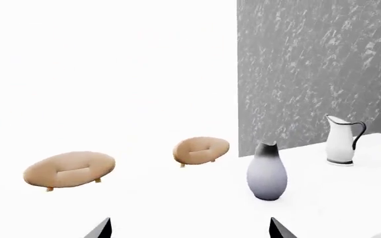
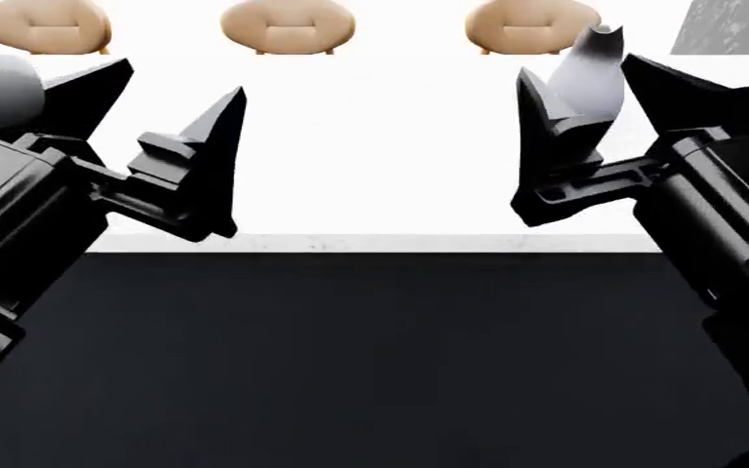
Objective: Pick the pitcher and pitcher and place them in the sink. Then turn on the water.
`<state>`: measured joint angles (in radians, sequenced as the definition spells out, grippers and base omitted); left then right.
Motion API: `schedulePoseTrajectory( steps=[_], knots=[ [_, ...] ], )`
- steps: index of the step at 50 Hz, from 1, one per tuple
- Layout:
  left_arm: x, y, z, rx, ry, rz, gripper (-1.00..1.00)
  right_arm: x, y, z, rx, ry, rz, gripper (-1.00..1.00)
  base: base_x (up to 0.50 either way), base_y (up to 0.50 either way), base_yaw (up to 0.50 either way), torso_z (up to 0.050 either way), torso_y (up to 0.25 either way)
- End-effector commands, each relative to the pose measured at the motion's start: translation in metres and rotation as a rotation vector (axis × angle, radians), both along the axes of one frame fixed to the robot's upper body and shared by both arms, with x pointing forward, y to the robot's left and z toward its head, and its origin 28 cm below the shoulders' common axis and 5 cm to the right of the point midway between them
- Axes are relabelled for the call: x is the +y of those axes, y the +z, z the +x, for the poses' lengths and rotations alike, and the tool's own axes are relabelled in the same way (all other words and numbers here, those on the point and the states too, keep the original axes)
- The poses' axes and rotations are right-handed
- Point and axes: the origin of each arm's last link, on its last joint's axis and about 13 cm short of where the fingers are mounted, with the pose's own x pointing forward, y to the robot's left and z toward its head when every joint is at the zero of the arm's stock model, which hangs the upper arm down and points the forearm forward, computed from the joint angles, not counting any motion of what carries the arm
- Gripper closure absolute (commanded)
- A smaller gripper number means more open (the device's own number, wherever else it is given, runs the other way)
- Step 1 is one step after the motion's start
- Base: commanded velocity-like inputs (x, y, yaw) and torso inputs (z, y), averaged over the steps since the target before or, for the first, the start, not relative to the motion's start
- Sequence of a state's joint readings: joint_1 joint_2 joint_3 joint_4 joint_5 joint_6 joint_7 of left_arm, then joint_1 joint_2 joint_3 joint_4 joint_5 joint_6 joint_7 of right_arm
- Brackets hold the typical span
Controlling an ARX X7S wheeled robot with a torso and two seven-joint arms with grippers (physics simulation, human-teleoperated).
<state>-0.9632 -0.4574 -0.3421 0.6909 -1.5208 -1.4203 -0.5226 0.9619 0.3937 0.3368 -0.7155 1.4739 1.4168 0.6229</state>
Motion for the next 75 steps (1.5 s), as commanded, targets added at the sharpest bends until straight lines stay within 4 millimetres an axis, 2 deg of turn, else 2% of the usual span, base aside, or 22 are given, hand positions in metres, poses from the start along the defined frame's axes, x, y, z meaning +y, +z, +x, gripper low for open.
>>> schedulePoseTrajectory(
  steps=[1, 5, 40, 75],
  knots=[
    [0.001, 0.024, -0.011, -0.073, -0.064, 0.04, -1.0, -0.012, 0.014, -0.018, -0.058, 0.047, -0.072, -1.0, 0.0, 0.0, 0.0, 0.0, 0.0],
    [0.001, 0.023, -0.011, -0.07, -0.064, 0.055, -1.0, -0.012, 0.012, -0.018, -0.056, 0.052, -0.076, -1.0, 0.0, -0.04, 0.0, 0.0, 0.0],
    [0.004, 0.023, -0.016, -0.067, -0.078, 0.082, -1.0, -0.015, 0.013, -0.022, -0.055, 0.074, -0.009, -1.0, -0.05, -0.5, 0.0, 0.0, 0.0],
    [0.009, 0.017, -0.016, -0.062, -0.046, 0.072, -1.0, -0.011, 0.021, -0.019, -0.097, 0.092, -0.004, -1.0, 0.12, -0.48, 0.0, 0.0, 0.0]
  ],
)
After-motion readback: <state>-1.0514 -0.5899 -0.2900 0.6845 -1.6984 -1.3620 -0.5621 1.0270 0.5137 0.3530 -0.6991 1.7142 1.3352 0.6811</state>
